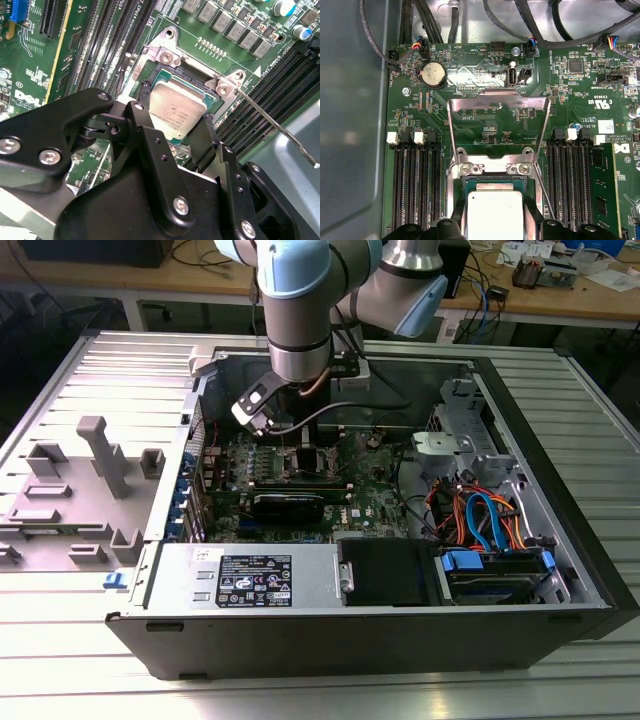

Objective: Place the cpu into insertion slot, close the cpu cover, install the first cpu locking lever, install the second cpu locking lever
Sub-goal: 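Place the cpu into insertion slot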

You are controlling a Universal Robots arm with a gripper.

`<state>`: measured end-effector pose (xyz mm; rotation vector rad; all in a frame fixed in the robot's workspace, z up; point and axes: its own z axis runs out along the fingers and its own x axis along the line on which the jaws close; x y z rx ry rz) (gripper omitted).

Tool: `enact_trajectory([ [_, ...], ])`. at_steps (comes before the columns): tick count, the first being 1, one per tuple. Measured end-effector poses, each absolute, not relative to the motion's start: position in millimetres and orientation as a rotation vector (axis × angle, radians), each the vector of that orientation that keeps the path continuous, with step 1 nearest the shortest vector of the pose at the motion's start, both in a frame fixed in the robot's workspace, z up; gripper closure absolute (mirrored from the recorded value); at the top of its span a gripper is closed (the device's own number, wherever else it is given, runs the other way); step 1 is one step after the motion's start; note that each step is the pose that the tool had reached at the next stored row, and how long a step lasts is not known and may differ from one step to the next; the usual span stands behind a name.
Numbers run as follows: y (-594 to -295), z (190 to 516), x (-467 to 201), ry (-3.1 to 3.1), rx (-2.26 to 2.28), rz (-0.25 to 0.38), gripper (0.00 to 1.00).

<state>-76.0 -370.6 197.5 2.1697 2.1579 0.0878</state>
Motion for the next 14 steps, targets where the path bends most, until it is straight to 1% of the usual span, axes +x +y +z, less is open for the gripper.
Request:
enact_trajectory([
  [2, -370.6, 197.4, -76.0, 2.158, 2.170, 0.088, 0.45],
  [3, -370.6, 197.5, -76.0, 2.158, 2.170, 0.088, 0.38],
  [8, -370.7, 197.4, -76.0, 2.158, 2.170, 0.087, 0.38],
  [10, -370.8, 197.6, -75.9, 2.158, 2.169, 0.086, 0.40],
  [11, -370.8, 197.5, -75.3, 2.158, 2.170, 0.086, 0.46],
  [14, -370.7, 197.4, -74.2, 2.158, 2.170, 0.087, 0.46],
])
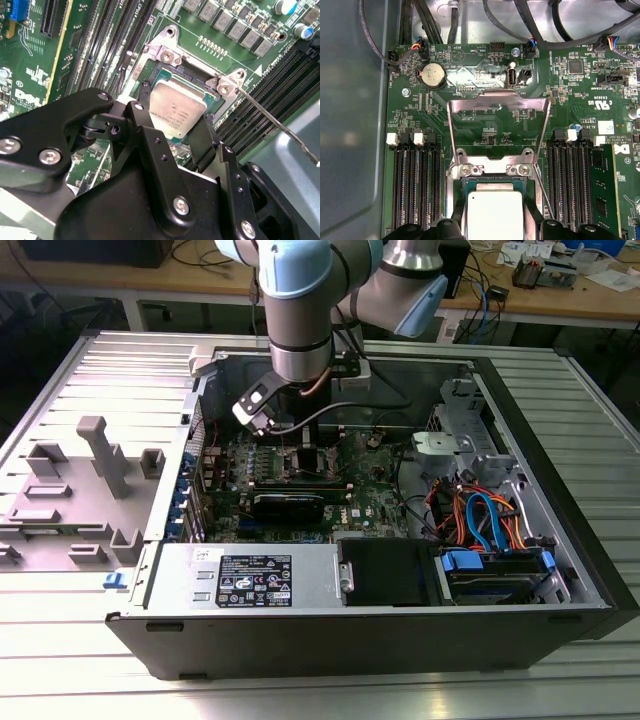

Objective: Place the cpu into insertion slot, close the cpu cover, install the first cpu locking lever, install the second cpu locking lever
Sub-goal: 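Place the cpu into insertion slot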

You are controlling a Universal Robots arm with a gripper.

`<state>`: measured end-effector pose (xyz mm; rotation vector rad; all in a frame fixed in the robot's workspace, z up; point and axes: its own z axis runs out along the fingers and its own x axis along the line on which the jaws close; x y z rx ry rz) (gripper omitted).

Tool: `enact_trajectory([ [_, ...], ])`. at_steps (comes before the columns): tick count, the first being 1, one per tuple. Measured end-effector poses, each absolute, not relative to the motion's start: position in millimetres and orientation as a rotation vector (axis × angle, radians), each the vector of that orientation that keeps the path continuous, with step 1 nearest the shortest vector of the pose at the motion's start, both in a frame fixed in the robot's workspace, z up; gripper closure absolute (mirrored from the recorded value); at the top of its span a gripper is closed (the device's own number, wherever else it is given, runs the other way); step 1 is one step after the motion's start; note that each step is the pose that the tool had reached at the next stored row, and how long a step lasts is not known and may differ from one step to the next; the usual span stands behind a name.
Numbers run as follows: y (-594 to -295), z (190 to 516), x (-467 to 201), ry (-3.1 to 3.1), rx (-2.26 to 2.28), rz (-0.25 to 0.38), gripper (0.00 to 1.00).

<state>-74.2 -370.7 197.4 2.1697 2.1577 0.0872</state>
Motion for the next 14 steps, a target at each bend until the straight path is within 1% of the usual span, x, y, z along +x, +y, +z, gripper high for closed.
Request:
enact_trajectory([
  [8, -370.5, 197.0, -73.5, 2.158, 2.170, 0.089, 0.45],
  [9, -370.6, 197.1, -73.5, 2.158, 2.170, 0.088, 0.38],
  [14, -370.7, 199.9, -73.7, 2.158, 2.170, 0.087, 0.38],
])
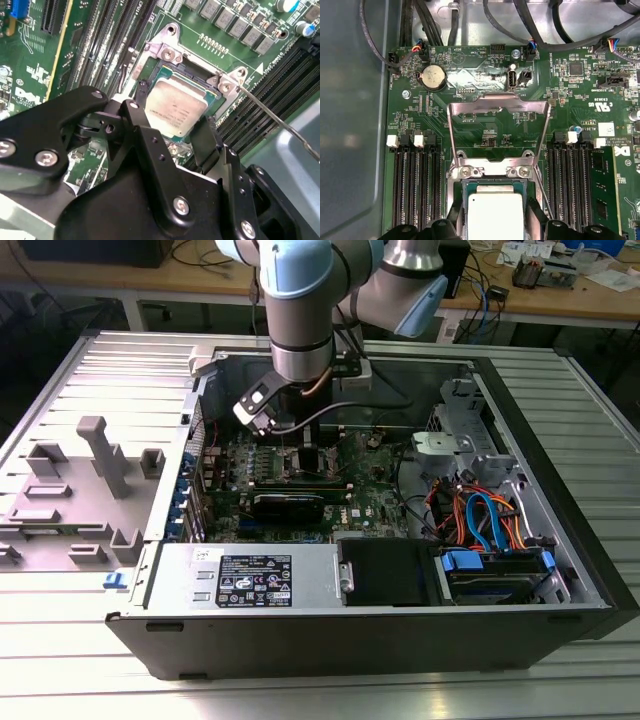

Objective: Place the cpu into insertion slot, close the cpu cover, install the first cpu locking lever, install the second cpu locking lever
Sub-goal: 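Place the cpu into insertion slot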

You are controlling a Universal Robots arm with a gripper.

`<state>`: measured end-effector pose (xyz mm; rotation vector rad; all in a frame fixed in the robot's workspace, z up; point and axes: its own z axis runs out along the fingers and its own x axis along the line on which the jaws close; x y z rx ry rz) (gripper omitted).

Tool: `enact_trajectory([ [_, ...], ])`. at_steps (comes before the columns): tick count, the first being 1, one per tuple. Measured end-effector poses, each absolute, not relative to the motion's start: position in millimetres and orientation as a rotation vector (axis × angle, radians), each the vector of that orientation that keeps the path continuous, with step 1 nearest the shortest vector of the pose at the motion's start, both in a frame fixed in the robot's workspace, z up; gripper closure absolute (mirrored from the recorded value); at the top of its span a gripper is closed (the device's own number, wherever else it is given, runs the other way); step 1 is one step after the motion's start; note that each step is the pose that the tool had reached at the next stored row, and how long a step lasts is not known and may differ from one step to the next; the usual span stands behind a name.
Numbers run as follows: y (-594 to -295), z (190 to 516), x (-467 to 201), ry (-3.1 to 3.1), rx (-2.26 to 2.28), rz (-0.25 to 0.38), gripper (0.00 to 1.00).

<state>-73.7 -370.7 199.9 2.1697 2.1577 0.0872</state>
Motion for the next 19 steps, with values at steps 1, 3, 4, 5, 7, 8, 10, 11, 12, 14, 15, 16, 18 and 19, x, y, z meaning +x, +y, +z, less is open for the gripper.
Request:
enact_trajectory([
  [1, -371, 201, -74, 2.158, 2.170, 0.087, 0.38],
  [3, -371, 203, -74, 2.158, 2.170, 0.087, 0.38],
  [4, -371, 204, -74, 2.158, 2.170, 0.087, 0.38],
  [5, -371, 206, -74, 2.158, 2.170, 0.087, 0.38],
  [7, -371, 210, -74, 2.159, 2.171, 0.085, 0.46],
  [8, -371, 211, -74, 2.159, 2.171, 0.085, 0.59],
  [10, -371, 213, -74, 2.159, 2.171, 0.085, 0.71],
  [11, -371, 214, -74, 2.159, 2.171, 0.086, 0.77],
  [12, -371, 214, -74, 2.159, 2.171, 0.086, 0.83],
  [14, -371, 214, -74, 2.159, 2.171, 0.085, 0.89],
  [15, -371, 214, -74, 2.159, 2.171, 0.085, 0.89],
  [16, -371, 214, -74, 2.159, 2.171, 0.085, 0.89],
  [18, -371, 214, -74, 2.159, 2.171, 0.085, 0.89],
  [19, -371, 215, -74, 2.159, 2.171, 0.085, 0.89],
])
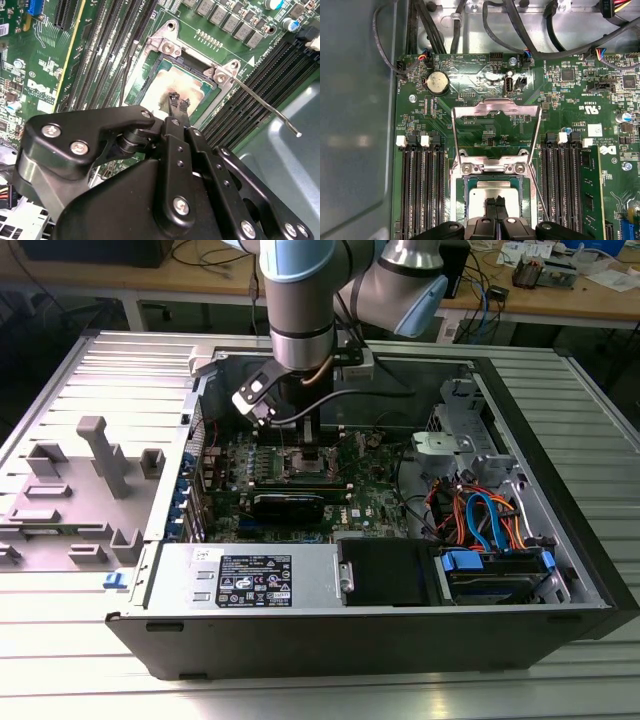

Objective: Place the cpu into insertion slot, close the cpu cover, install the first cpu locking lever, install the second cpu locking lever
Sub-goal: 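Place the cpu into insertion slot, then close the cpu cover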

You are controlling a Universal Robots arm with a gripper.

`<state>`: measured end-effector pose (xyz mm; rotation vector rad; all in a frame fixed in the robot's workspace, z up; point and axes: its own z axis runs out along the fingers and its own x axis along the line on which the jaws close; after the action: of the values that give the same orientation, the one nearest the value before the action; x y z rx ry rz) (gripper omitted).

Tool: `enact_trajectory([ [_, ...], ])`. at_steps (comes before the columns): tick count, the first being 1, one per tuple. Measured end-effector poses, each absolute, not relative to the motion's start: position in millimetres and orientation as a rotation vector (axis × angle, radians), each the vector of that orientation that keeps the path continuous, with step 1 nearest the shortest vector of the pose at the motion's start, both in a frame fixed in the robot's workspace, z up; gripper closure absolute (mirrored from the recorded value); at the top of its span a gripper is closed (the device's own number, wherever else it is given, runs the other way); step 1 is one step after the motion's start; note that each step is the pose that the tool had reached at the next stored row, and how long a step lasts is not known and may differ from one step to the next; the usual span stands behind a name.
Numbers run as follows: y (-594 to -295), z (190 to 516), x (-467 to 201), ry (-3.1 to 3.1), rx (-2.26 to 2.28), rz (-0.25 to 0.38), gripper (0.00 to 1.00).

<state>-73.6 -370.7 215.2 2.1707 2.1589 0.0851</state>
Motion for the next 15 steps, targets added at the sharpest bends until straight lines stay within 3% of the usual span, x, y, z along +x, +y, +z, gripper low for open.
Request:
enact_trajectory([
  [15, -370.7, 218.0, -73.5, 2.163, 2.174, 0.078, 0.89],
])
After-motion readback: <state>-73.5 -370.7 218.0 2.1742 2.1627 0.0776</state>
